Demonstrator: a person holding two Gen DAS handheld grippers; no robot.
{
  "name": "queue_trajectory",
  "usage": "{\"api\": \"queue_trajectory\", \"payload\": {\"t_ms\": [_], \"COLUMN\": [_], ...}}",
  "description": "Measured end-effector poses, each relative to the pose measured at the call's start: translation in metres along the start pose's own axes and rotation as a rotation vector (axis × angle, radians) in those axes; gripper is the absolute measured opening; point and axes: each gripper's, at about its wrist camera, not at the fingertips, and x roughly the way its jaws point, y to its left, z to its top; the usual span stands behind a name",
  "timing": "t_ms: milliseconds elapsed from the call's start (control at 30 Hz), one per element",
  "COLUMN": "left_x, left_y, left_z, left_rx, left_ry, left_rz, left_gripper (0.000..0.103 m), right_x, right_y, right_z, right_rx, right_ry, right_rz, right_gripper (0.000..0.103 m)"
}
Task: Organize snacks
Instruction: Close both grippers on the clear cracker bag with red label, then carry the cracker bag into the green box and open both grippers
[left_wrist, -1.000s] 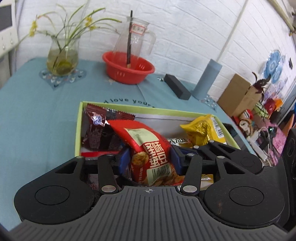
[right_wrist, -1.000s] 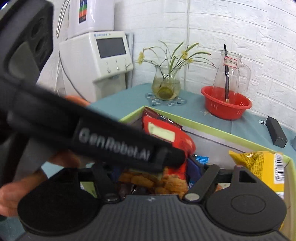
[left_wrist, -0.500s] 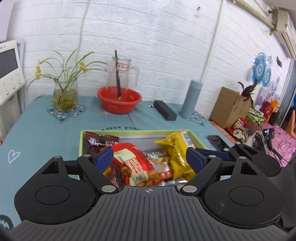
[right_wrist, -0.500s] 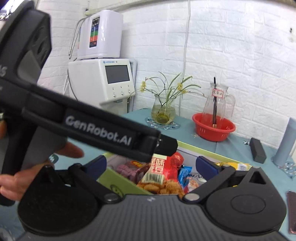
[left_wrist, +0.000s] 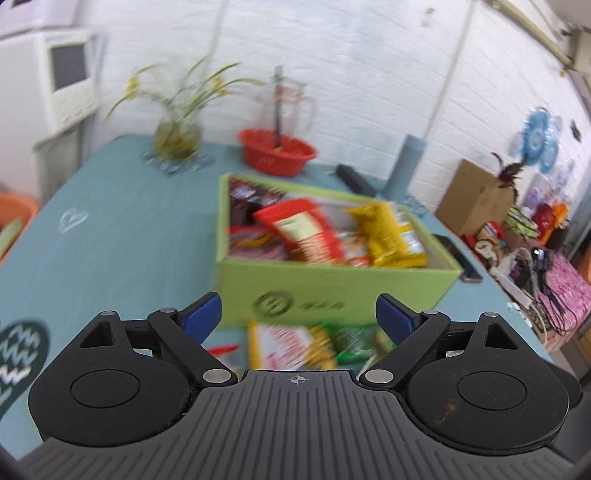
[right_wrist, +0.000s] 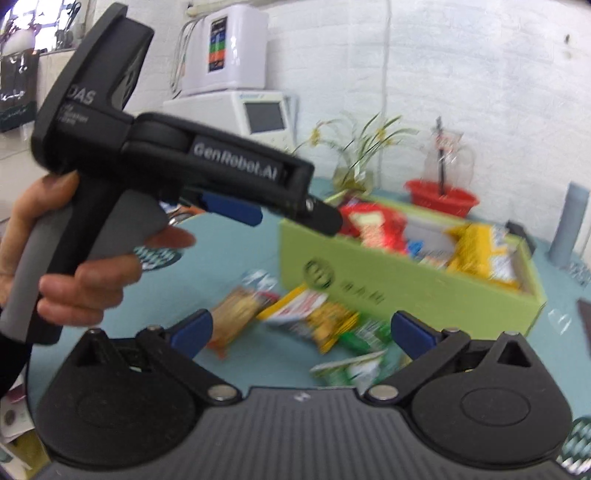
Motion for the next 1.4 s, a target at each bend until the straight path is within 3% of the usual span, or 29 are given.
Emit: {"api": "queue_trajectory", "payload": {"t_ms": [133,233,367,467,600,667,733,833,1067,1233,1400], "left_x": [-0.004,-0.004,0.003,0.014,0.03,0.032,0.032,0.029,-0.002,-0.017,-0.012], "left_y": [0.046,0.066,0.068,0.062,0.058,0.058,0.063,0.064,0.039,0.031,0.034], "left_z": [-0.021,-0.032,-0.037,-0.035,-0.038,-0.04,-0.041,-0.046,-0.074,-0.077,-0.065], "left_rx": [-0.127,-0.166,-0.124,-0.01,0.103,0.099,0.064,0.024,0.017,-0.028,-0.047], "left_ry": [0.044,0.07,0.099,0.139,0.229,0.227,0.229,0.23,0.227,0.21,0.208], "left_rz": [0.02,0.024,-0.006,0.022,-0.045,-0.046,-0.092,-0.12,-0.116,-0.12,-0.095], "left_gripper": [0.076,0.074,0.073,0.07,0.057,0.054,0.036,0.033,0.032,0.054,0.057], "right_x": [0.023,0.042,0.076,0.103,0.119,0.122,0.123,0.12,0.088,0.056,0.051], "right_y": [0.029,0.048,0.062,0.07,0.076,0.077,0.076,0.075,0.081,0.076,0.062], "right_z": [-0.016,-0.017,-0.007,-0.003,-0.001,-0.001,0.0,-0.003,-0.016,-0.029,-0.026], "right_rx": [0.005,-0.009,0.005,-0.017,-0.064,-0.098,-0.108,-0.098,-0.119,-0.075,0.038], "right_ry": [0.075,0.102,0.136,0.179,0.216,0.224,0.223,0.211,0.225,0.199,0.165], "right_rz": [0.079,0.125,0.171,0.187,0.186,0.184,0.181,0.19,0.209,0.232,0.145], "right_gripper": [0.102,0.102,0.102,0.102,0.102,0.102,0.102,0.102,0.102,0.102,0.102]}}
